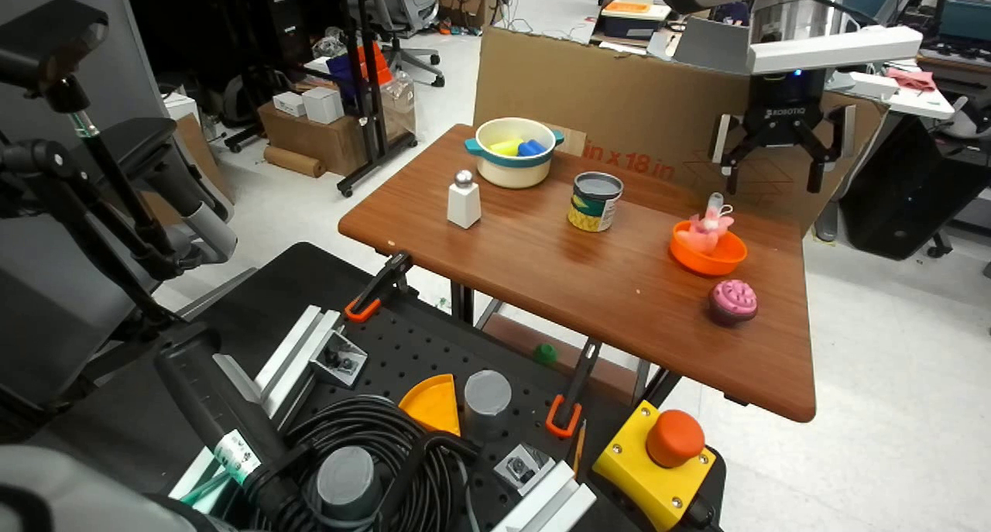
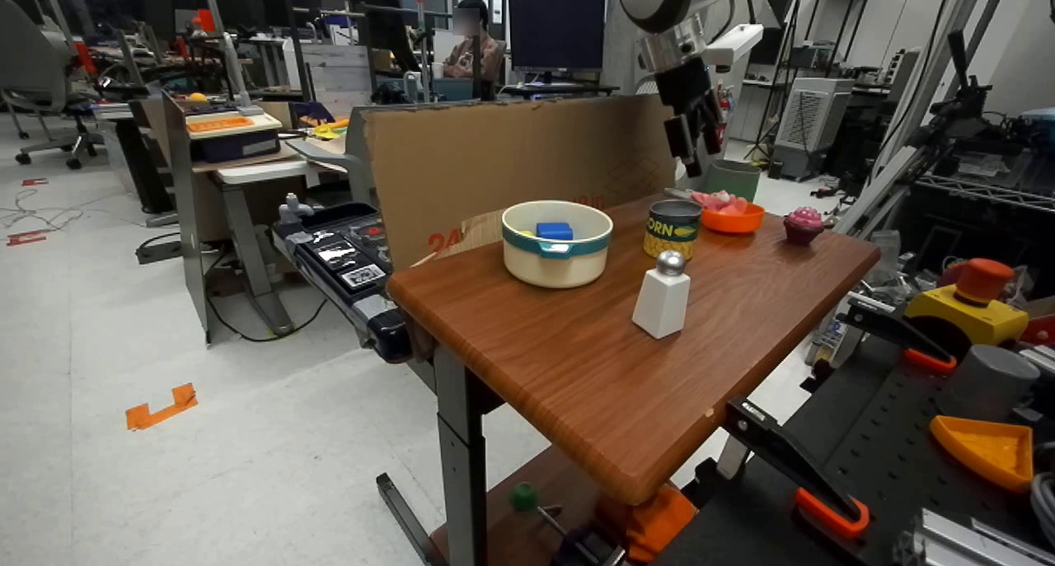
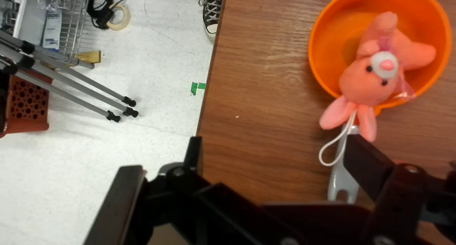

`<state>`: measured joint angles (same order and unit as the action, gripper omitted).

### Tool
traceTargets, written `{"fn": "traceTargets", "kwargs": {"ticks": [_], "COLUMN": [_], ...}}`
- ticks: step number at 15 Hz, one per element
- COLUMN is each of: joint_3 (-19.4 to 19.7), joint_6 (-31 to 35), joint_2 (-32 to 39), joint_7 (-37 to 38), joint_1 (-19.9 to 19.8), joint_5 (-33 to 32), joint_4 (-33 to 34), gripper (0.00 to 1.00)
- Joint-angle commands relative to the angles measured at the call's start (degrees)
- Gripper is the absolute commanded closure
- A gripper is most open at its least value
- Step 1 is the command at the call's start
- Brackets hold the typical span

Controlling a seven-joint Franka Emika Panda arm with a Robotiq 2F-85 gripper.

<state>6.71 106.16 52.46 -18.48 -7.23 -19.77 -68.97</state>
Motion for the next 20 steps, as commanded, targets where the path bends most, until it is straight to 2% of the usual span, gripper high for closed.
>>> {"fn": "traceTargets", "kwargs": {"ticks": [1,8,20], "joint_3": [0.82,0.49,0.18], "joint_6": [-0.54,-3.96,-5.59], "joint_2": [-0.12,1.17,1.88], "joint_7": [3.32,8.51,8.59], "joint_1": [0.96,1.05,1.54], "joint_5": [-0.5,1.16,1.08], "joint_4": [-0.28,1.39,1.52], "gripper": [0.0,0.0,0.0]}}
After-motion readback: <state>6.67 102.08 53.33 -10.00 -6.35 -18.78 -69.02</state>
